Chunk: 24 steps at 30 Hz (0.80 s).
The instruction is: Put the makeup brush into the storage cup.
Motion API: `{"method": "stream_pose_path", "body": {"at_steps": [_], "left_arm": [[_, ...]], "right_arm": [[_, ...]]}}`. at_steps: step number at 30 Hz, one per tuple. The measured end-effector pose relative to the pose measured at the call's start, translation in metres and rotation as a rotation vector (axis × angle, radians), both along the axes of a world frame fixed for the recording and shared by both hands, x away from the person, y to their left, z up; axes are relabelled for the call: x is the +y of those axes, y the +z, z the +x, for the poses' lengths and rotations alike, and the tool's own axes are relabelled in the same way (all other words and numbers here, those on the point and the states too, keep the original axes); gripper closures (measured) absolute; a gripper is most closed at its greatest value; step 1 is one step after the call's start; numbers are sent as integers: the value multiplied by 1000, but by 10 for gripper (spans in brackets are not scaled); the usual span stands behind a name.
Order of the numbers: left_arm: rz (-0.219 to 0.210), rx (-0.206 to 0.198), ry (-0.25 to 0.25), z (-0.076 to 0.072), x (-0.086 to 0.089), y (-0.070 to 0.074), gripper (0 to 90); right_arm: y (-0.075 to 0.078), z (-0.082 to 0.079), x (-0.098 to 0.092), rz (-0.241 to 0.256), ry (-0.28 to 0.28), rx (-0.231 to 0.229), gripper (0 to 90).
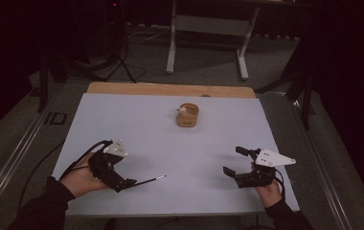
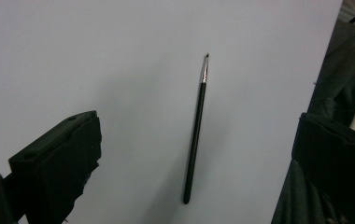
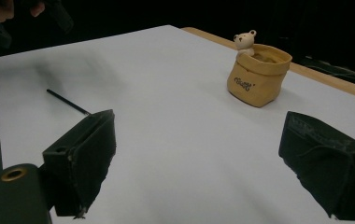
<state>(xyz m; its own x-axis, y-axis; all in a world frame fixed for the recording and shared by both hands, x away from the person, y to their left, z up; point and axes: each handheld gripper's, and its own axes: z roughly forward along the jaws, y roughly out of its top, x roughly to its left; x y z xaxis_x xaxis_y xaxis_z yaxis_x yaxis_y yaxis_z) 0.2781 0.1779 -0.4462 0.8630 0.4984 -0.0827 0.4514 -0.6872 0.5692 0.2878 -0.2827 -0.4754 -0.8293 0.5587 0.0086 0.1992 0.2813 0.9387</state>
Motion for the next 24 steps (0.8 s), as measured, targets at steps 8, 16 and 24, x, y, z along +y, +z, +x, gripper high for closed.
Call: {"method": "stream_pose_path", "body": {"at_steps": [8,16,24], "left_arm": [[87,43,-57,7,-19,-12,47],[129,69,-105,9,-32,-27,130],[200,85,-133,9,-38,-37,269]], "right_arm": [[-1,0,0,-1,3,5,109],[-1,1,0,-3,7,7,109],[-1,0,1,-6,11,8,110]]}}
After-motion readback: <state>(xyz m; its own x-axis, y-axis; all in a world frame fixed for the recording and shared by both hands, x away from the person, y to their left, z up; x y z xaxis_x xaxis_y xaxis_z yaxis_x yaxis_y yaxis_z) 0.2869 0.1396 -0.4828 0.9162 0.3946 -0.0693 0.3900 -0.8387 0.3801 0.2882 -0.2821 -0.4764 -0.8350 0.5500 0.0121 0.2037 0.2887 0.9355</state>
